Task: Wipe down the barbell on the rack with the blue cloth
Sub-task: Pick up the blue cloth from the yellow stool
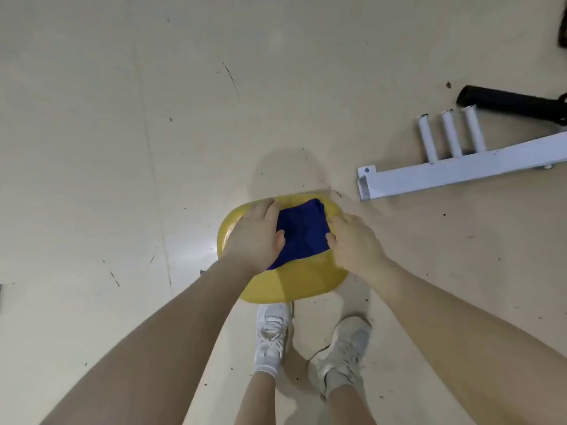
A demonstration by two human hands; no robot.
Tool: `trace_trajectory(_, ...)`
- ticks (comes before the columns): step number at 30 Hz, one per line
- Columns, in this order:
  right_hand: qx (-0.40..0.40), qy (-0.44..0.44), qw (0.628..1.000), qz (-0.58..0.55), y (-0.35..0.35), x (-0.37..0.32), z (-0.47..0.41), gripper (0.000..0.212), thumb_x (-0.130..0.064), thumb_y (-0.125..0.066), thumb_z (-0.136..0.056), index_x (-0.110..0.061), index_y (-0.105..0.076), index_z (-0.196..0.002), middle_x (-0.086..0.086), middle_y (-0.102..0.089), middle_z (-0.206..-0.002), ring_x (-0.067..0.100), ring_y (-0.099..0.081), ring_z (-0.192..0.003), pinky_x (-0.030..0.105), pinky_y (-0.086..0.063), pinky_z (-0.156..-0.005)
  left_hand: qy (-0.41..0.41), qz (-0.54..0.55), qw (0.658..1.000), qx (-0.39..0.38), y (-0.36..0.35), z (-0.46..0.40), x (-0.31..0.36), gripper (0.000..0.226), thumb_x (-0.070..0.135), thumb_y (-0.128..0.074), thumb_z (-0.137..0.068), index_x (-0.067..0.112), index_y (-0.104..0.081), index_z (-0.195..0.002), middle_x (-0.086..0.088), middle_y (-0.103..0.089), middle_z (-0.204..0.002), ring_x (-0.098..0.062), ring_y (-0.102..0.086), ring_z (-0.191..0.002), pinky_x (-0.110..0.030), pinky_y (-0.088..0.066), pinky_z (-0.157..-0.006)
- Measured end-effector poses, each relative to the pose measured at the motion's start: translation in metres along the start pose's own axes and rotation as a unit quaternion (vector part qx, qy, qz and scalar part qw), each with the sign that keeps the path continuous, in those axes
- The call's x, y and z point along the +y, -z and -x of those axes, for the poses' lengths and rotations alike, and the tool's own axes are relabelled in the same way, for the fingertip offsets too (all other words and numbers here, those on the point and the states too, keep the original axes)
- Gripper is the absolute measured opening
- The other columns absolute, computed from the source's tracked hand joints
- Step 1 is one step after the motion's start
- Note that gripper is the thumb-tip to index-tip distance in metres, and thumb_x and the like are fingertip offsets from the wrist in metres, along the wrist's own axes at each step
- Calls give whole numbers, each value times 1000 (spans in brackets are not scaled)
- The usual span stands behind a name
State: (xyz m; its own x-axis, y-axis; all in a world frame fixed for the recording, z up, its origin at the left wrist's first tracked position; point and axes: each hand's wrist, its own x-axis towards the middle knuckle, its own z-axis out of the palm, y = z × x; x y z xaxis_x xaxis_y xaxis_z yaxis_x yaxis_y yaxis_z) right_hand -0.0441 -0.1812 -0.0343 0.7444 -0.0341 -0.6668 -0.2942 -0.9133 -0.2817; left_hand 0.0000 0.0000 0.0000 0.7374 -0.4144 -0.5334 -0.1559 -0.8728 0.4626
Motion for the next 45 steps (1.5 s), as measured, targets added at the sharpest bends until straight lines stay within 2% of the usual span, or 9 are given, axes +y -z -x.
trace_trajectory(7, 36, -95, 981, -163, -43, -2, -26, 36, -13, -50, -95, -6, -43, -129, 7, -51, -126, 24, -50, -114, 31, -42, -89, 31, 11, 999, 12, -29, -14, -19, 52, 17, -43, -93, 8, -27, -142, -8, -28, -150, -24, -24, -137, -33, -25, -111)
trace_trajectory(12, 26, 31, 987, -157, 10, -6, 6, 7, -5, -46, -92, -11, -46, -92, 1, -45, -91, 16, -43, -80, 14, -28, -56, 8, 26, 1000, 10, 3, -5, 16, 48, 15, -41, -94, 11, -32, -141, -7, -26, -151, -24, -24, -137, -33, -27, -109)
trace_trajectory(18, 11, 110, 974, -198, 137, -17, 101, 21, -6, -47, -94, -7, -55, -113, -3, -49, -96, 14, -49, -84, 18, -34, -66, -194, 72, 977, -54, 102, 33, 117, 62, -7, -47, -78, 9, -38, -138, -9, -34, -147, -27, -33, -134, -21, -23, -105)
trace_trajectory(23, 51, 86, 967, -234, 256, -19, 201, 20, -2, -43, -92, -17, -53, -100, 3, -62, -93, 21, -56, -86, 28, -43, -74, -225, 77, 964, -115, 194, 67, 209, 48, 8, -44, -66, 13, -55, -112, -5, -58, -117, -22, -51, -108, -35, -46, -91)
trace_trajectory(29, 167, 58, 958, -225, 355, -16, 300, 21, -8, -48, -93, -16, -64, -103, -6, -64, -90, 8, -55, -79, 8, -39, -66, -245, 94, 945, -195, 255, 106, 299, 24, 14, -64, -77, 24, -58, -99, 3, -65, -94, -13, -62, -87, -23, -49, -75)
trace_trajectory(32, 208, 43, 950, -227, 380, -8, 324, 22, -9, -46, -93, -17, -63, -103, -4, -65, -94, 8, -57, -82, 18, -45, -74, -259, 139, 934, -202, 268, 114, 330, 19, 13, -64, -82, 13, -62, -101, -2, -70, -89, -8, -65, -78, -21, -52, -71)
trace_trajectory(36, 255, 1, 935, -247, 398, 23, 336, 19, -10, -44, -91, -22, -58, -92, -1, -64, -92, 17, -57, -87, 28, -46, -74, -244, 138, 936, -212, 276, 106, 367, 11, 21, -62, -86, 11, -59, -90, 5, -53, -59, -2, -45, -40, -15, -35, -40)
trace_trajectory(41, 271, -37, 922, -275, 435, 74, 331, 11, -21, -52, -91, -20, -59, -83, -6, -61, -82, 13, -57, -80, 20, -42, -63, -227, 109, 950, -182, 292, 60, 413, 17, 29, -64, -84, 13, -60, -79, 0, -60, -70, -14, -54, -61, -24, -43, -56)
trace_trajectory(45, 224, -40, 938, -260, 486, 118, 306, 16, -32, -63, -83, -17, -63, -91, -1, -67, -88, 15, -62, -80, 31, -51, -71, -206, 150, 955, -153, 310, 14, 463, 21, 29, -63, -85, 9, -58, -78, -1, -57, -66, -18, -50, -60, -28, -42, -57)
